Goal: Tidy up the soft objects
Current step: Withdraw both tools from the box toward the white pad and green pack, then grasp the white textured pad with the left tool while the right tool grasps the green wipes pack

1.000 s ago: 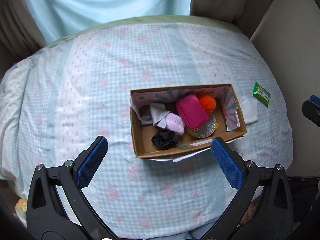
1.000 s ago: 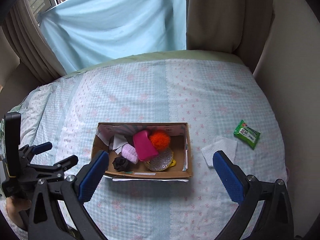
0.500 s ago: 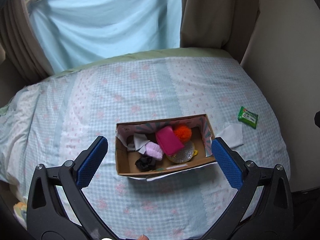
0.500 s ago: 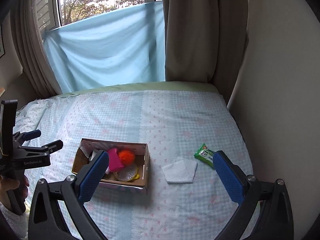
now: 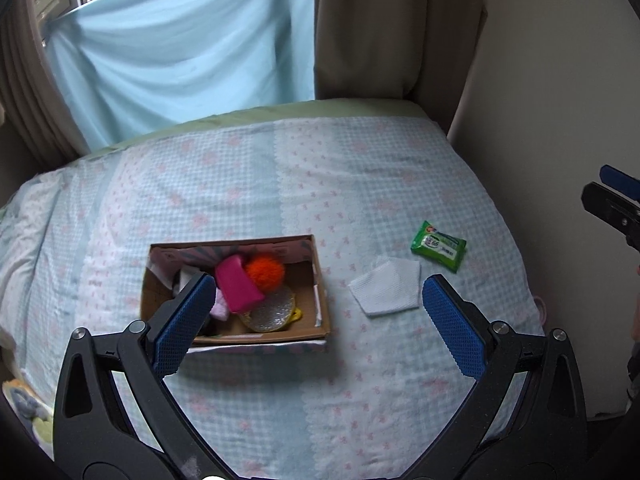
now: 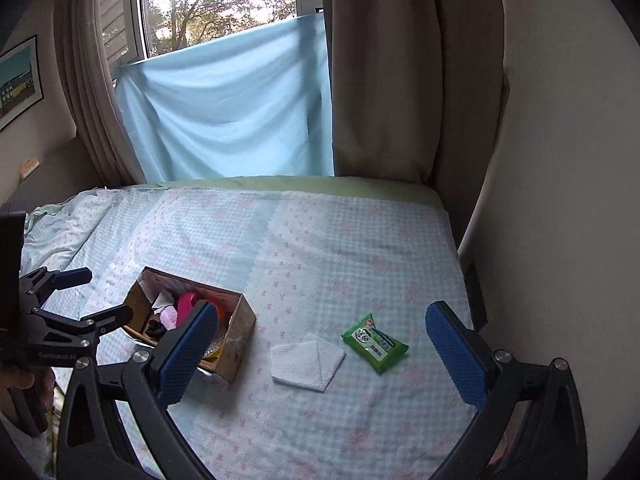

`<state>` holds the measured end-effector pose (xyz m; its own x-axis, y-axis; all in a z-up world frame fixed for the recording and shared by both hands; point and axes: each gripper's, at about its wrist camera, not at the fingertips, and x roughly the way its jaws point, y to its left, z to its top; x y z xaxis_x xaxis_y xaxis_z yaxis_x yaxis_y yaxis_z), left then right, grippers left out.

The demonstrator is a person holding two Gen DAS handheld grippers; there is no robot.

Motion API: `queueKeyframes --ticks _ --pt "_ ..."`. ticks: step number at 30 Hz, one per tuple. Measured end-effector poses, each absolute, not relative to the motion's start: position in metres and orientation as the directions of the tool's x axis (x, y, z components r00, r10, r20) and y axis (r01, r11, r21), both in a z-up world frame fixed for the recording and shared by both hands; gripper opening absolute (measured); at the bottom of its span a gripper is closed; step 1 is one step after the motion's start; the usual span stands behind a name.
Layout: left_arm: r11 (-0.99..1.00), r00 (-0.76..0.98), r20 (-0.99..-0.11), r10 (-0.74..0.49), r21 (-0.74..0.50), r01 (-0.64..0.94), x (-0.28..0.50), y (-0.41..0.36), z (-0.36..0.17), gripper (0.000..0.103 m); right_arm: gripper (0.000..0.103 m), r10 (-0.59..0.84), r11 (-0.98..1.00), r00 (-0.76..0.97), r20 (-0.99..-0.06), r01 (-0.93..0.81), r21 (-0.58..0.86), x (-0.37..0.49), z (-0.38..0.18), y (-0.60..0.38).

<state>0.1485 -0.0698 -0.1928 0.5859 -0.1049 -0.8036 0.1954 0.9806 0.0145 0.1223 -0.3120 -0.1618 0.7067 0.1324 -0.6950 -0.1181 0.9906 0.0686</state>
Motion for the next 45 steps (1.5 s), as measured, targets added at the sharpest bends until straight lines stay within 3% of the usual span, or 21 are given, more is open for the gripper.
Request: queueKeyframes --ticks 12,19,27,36,39,42,45 --pt "0.962 0.519 -0.833 -0.19 -0.052 0.269 0.153 -0.16 -0.261 0.103 0.103 0.118 0.992 0.675 -0.728 -0.11 0.059 0.161 -0.235 -0.36" --pt "0.962 0.476 -0.858 -0.192 -0.069 0.264 0.182 -0.214 -0.351 0.103 0.103 0.172 0.977 0.616 -0.769 -0.205 0.054 0.199 -0.337 -0.379" --pt "0.984 0.504 -0.857 -0.104 -0.013 0.18 0.208 -0.232 -0.465 0.103 0.103 0.273 0.928 0.557 -0.784 -0.367 0.063 0.232 -0.435 -0.375" --pt "0.983 0.511 -0.85 -0.124 -0.035 0.179 0.224 -0.246 -0.533 0.103 0.103 0.31 0.872 0.488 -0.816 -0.487 0.04 0.264 -0.494 -0.37" --pt "0.984 0.496 -0.861 -0.114 -0.031 0.173 0.23 -0.248 -0.541 0.1 0.103 0.322 0.86 0.46 -0.827 -0.508 0.053 0.271 -0.504 -0.368" --pt "0.984 0.497 -0.86 -0.117 -0.031 0.177 0.233 -0.245 -0.544 0.09 0.101 0.312 0.858 0.449 -0.837 -0.512 0.045 0.276 -0.512 -0.366" --pt "0.984 0.497 -0.861 -0.109 -0.021 0.178 0.233 -0.242 -0.542 0.078 0.083 0.301 0.862 0.447 -0.842 -0.505 0.04 0.278 -0.516 -0.365"
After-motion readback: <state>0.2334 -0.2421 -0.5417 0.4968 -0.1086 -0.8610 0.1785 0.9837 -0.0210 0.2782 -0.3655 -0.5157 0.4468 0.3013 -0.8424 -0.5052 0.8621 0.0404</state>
